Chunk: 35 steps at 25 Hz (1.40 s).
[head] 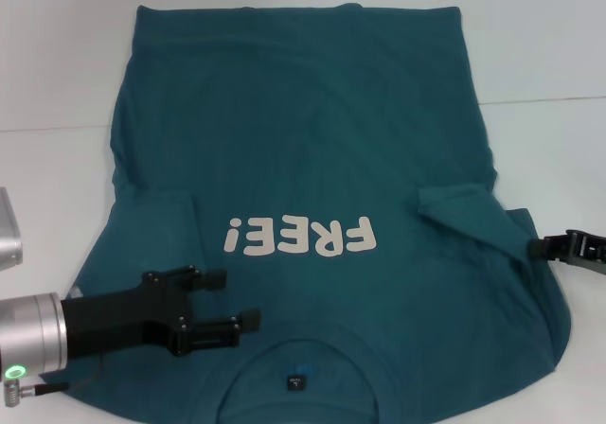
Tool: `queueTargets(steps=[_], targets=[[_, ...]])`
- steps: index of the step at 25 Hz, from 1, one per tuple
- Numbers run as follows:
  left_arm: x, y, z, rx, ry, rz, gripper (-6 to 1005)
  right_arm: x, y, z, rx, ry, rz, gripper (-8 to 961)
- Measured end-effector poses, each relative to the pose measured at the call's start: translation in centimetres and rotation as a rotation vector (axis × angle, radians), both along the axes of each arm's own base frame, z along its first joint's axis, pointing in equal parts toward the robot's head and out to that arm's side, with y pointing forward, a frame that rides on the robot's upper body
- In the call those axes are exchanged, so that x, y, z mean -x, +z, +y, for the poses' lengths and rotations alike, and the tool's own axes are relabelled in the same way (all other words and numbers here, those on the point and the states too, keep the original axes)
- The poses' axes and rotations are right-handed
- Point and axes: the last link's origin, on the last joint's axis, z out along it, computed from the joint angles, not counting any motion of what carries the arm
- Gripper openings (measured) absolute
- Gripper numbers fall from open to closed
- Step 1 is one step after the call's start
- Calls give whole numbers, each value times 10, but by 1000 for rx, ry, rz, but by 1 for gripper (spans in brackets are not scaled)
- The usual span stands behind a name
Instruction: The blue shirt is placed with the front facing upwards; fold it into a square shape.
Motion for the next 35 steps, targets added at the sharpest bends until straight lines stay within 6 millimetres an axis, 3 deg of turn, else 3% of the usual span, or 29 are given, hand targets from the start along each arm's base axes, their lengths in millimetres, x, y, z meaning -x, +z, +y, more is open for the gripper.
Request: queueTargets(steps=[11, 23, 35], targets=[[-1, 0, 2, -2, -2, 2, 874, 1, 2, 1, 1, 9, -3, 34], [-1, 0, 3, -7, -2, 3, 874, 14, 13, 1, 11, 65, 16, 35], [-1, 1, 2, -8, 1, 1, 875, 35, 5, 14, 42, 130, 21, 34]])
